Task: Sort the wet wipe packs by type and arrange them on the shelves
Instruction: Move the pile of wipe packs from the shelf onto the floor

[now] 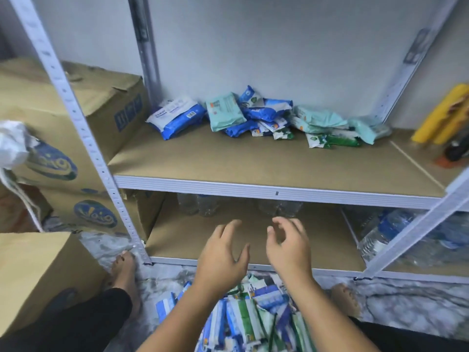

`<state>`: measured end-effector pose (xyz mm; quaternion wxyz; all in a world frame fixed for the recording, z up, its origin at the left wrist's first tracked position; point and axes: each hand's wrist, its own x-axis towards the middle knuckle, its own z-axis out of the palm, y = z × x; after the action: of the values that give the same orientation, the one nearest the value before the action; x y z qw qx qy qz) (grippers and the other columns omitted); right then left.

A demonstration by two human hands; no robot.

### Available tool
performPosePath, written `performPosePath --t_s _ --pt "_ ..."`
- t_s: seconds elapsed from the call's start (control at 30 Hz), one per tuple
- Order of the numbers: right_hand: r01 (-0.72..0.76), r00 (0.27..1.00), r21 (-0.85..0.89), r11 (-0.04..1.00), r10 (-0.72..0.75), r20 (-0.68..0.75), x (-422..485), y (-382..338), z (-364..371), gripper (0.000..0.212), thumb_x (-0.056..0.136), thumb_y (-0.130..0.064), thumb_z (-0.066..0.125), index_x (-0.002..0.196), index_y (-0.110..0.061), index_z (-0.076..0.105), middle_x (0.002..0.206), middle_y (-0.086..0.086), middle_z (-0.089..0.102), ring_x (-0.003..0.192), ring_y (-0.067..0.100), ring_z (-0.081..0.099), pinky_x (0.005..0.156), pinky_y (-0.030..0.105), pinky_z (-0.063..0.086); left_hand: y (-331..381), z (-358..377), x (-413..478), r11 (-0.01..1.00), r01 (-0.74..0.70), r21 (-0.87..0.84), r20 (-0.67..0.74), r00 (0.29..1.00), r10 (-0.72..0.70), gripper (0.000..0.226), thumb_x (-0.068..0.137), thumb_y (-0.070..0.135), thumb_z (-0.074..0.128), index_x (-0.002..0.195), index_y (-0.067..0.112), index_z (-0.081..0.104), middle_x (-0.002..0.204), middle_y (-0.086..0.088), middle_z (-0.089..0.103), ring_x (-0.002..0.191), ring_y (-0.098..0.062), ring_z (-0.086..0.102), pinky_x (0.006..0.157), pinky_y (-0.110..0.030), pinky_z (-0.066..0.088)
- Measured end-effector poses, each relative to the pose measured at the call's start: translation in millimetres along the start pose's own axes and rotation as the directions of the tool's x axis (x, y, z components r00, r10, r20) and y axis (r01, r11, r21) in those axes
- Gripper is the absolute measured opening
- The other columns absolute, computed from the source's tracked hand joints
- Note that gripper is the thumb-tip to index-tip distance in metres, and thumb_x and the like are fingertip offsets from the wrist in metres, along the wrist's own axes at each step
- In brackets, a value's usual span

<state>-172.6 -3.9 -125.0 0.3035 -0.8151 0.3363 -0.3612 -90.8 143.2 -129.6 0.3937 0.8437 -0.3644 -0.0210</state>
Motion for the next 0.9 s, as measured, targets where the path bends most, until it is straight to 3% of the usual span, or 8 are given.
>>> performPosePath --t_s 0.1,0.2,0.37,0.47,0.57,0.63,0.73,0.9 --pt "0.13 0.987 0.002 0.991 -0.13 -0.097 39 -18 -19 0.017 0.084 -0.01 0.07 0.1 -0.016 0.073 0.097 -0.001 0.064 0.084 0.022 0.064 0.076 0.034 0.053 25 -27 36 0.992 -0.123 0.027 -0.092 0.988 0.125 0.051 0.092 0.043 0.055 0.14 0.033 0.044 0.127 0.012 0.052 0.112 -0.01 0.056 0.091 -0.031 0.051" --pt "0.229 0.966 -0.078 0.97 -0.236 -0.106 77 -26 -33 0.019 0.083 -0.007 0.069 0.101 -0.014 0.072 0.096 0.0 0.063 0.081 0.023 0.062 0.072 0.034 0.052 40 -45 73 0.98 -0.187 0.065 -0.129 0.973 0.194 0.046 0.092 0.041 0.056 0.137 0.034 0.045 0.125 0.011 0.053 0.112 -0.012 0.056 0.087 -0.034 0.052" --pt "0.231 0.97 -0.126 0.965 -0.239 -0.053 144 -29 -34 0.025 0.085 -0.011 0.067 0.109 -0.016 0.07 0.094 -0.005 0.058 0.076 0.016 0.052 0.073 0.034 0.049 35 -50 144 0.971 -0.208 0.114 -0.142 0.964 0.223 0.049 0.089 0.038 0.057 0.136 0.031 0.046 0.126 0.005 0.055 0.117 -0.019 0.054 0.094 -0.036 0.049" --pt "0.185 0.982 -0.171 0.968 -0.186 0.011 185 -27 -22 0.033 0.089 -0.021 0.066 0.122 -0.019 0.065 0.1 -0.006 0.058 0.078 0.019 0.052 0.075 0.032 0.046 25 -41 190 0.972 -0.092 0.216 -0.161 0.978 0.129 0.057 0.089 0.052 0.053 0.139 0.025 0.048 0.13 0.001 0.058 0.121 -0.027 0.052 0.101 -0.042 0.046" --pt "0.136 0.989 -0.244 0.96 -0.12 0.081 224 -21 0 0.05 0.091 -0.033 0.066 0.137 -0.015 0.057 0.118 0.003 0.061 0.103 0.027 0.058 0.086 0.034 0.046 16 -35 234 0.954 0.136 0.267 -0.179 0.98 -0.09 0.067 0.089 0.064 0.052 0.137 0.018 0.051 0.133 -0.006 0.059 0.126 -0.032 0.048 0.103 -0.043 0.041" --pt "0.123 0.991 -0.271 0.955 -0.103 0.084 249 -14 16 0.056 0.089 -0.037 0.069 0.137 -0.009 0.056 0.124 0.011 0.06 0.116 0.033 0.056 0.095 0.039 0.047 11 -30 259 0.95 0.18 0.253 -0.219 0.968 -0.125 0.063 0.088 0.065 0.054 0.131 0.018 0.056 0.128 -0.008 0.061 0.123 -0.033 0.051 0.1 -0.043 0.041" --pt "0.119 0.993 -0.298 0.947 -0.113 0.037 279 -8 35 0.053 0.087 -0.038 0.071 0.126 -0.003 0.06 0.119 0.019 0.061 0.115 0.039 0.055 0.097 0.041 0.044 10 -20 287 0.965 0.108 0.239 -0.298 0.954 -0.033 0.056 0.086 0.06 0.06 0.128 0.022 0.059 0.127 -0.005 0.059 0.119 -0.032 0.05 0.096 -0.044 0.042" --pt "0.083 0.995 -0.368 0.926 -0.097 -0.021 315 -2 53 0.054 0.083 -0.054 0.069 0.11 -0.008 0.063 0.106 0.012 0.063 0.105 0.035 0.058 0.085 0.04 0.049 20 -13 336 0.95 -0.173 0.261 -0.323 0.912 0.255 0.052 0.084 0.044 0.064 0.131 0.023 0.056 0.129 -0.004 0.053 0.119 -0.031 0.046 0.096 -0.047 0.042"
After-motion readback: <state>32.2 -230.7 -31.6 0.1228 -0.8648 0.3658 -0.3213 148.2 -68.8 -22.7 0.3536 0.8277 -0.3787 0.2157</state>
